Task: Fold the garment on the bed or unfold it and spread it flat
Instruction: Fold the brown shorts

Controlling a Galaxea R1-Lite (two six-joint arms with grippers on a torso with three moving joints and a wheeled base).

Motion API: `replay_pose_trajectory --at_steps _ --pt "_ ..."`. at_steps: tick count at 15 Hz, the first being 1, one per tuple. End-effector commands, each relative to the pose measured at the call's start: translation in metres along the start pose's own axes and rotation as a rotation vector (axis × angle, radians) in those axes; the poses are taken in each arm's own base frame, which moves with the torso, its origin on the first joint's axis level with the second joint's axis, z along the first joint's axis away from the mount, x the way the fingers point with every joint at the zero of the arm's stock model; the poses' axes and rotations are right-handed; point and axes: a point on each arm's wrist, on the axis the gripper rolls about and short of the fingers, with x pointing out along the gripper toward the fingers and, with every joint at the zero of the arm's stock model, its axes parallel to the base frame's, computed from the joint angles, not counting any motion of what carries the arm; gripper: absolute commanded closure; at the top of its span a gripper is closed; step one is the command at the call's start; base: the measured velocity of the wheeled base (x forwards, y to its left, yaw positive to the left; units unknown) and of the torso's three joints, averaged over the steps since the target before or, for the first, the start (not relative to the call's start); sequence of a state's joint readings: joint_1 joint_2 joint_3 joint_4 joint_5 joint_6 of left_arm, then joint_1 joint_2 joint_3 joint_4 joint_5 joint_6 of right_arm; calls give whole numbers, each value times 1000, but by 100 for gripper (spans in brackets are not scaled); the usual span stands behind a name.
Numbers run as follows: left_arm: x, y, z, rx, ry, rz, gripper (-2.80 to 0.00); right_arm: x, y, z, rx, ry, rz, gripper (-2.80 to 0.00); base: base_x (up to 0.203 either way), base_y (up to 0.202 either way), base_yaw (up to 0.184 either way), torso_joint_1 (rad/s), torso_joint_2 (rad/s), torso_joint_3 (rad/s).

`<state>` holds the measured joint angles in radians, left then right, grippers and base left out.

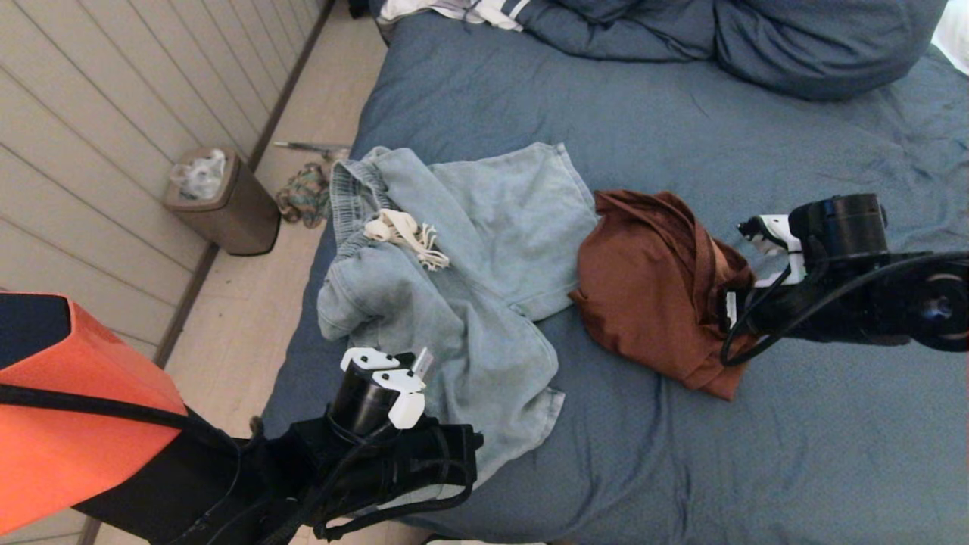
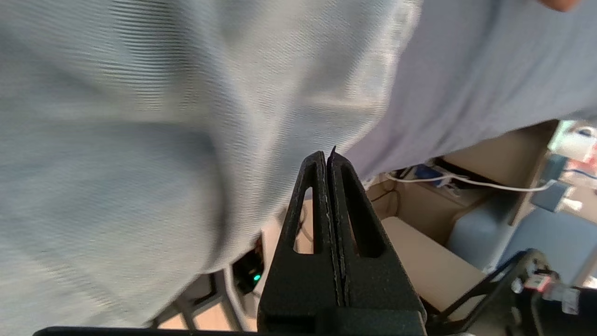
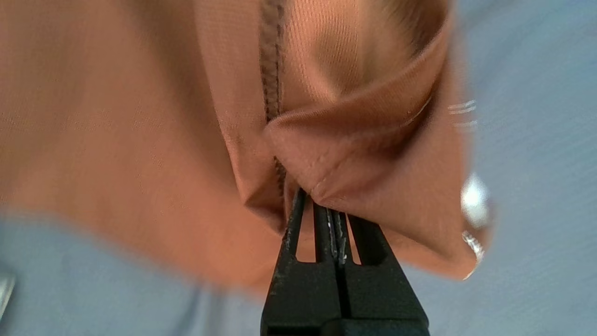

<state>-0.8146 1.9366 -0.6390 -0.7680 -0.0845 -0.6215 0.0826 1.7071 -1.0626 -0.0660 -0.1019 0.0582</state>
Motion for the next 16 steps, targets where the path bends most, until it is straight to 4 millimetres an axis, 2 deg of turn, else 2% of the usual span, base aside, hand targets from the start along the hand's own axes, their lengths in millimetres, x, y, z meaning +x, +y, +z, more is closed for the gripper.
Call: replay_pose_trajectory --at_steps 1,6,10,13,15,16 --pt "5 0 -5 -1 4 -3 0 7 -19 20 16 -40 -53 0 0 0 0 0 0 0" --pt "2 -1 -3 -1 -4 -7 0 26 -58 41 69 -82 -150 0 0 0 0 0 0 0" --pt "3 -1 -4 -1 -3 -6 0 22 -78 52 122 -129 -190 0 0 0 0 0 0 0" --pt "1 -2 -2 0 -10 -10 0 14 -80 65 251 -189 -146 0 0 0 0 0 0 0" --pt "1 -2 -2 1 -10 -9 0 0 -73 61 284 -187 -82 0 0 0 0 0 0 0" --pt "1 -2 -2 1 -10 -9 0 -11 -66 53 283 -168 -45 0 0 0 0 0 0 0"
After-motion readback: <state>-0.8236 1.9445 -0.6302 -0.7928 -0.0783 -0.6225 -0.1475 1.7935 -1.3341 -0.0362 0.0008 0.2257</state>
